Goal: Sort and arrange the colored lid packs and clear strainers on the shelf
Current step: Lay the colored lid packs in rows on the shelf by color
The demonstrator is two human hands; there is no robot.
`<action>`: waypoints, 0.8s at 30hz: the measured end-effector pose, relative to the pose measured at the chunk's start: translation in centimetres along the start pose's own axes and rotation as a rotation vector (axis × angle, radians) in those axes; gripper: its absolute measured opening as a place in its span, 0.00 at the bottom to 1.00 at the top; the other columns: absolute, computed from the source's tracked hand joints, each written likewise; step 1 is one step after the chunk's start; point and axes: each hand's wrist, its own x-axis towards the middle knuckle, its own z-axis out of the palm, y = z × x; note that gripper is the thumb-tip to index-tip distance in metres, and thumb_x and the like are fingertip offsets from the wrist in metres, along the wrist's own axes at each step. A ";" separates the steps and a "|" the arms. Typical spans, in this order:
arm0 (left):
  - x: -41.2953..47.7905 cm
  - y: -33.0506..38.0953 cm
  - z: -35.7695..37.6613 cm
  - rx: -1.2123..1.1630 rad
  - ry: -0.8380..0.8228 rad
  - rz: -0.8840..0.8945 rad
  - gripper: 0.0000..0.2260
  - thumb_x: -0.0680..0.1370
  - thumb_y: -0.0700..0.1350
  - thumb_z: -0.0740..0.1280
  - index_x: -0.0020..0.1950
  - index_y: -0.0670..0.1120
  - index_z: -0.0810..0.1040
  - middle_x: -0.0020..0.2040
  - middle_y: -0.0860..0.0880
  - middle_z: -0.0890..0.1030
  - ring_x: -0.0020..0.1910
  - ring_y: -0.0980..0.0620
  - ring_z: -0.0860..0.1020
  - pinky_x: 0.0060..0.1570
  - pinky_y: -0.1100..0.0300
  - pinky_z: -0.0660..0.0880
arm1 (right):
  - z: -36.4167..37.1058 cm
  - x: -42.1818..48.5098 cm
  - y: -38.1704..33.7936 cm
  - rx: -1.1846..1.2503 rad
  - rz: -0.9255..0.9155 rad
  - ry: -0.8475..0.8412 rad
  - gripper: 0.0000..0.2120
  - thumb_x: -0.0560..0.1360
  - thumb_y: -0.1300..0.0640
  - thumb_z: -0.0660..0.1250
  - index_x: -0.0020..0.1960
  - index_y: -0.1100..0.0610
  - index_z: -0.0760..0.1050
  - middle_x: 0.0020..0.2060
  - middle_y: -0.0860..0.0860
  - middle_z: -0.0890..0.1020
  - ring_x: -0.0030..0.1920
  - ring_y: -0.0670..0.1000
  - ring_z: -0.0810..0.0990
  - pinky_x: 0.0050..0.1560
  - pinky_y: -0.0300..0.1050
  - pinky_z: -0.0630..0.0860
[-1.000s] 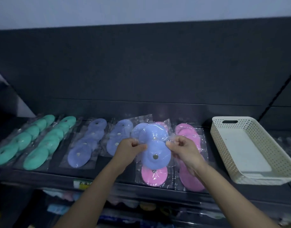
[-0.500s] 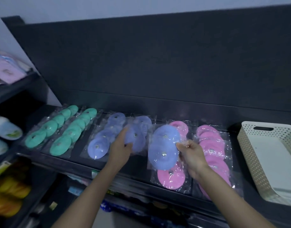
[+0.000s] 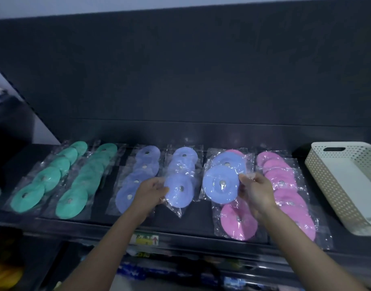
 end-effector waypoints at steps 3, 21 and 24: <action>0.9 0.5 -0.7 0.063 -0.036 0.064 0.06 0.75 0.32 0.67 0.40 0.42 0.78 0.26 0.55 0.74 0.23 0.62 0.70 0.24 0.71 0.67 | 0.3 -0.1 0.3 0.013 -0.026 0.064 0.09 0.77 0.66 0.64 0.39 0.59 0.71 0.29 0.52 0.75 0.28 0.48 0.72 0.30 0.43 0.74; 2.9 -3.8 0.7 1.274 -0.468 0.552 0.30 0.80 0.58 0.58 0.78 0.54 0.51 0.79 0.51 0.41 0.77 0.49 0.40 0.74 0.53 0.47 | 0.5 -2.1 2.1 -0.061 -0.040 0.119 0.06 0.77 0.66 0.63 0.42 0.65 0.70 0.24 0.57 0.73 0.26 0.55 0.67 0.29 0.48 0.65; 3.8 -3.9 0.8 1.333 -0.451 0.520 0.30 0.80 0.60 0.56 0.78 0.55 0.47 0.78 0.52 0.36 0.76 0.49 0.36 0.74 0.52 0.47 | 0.9 -2.2 2.3 -0.056 -0.014 0.120 0.07 0.77 0.66 0.64 0.40 0.63 0.71 0.23 0.54 0.74 0.23 0.52 0.71 0.23 0.43 0.68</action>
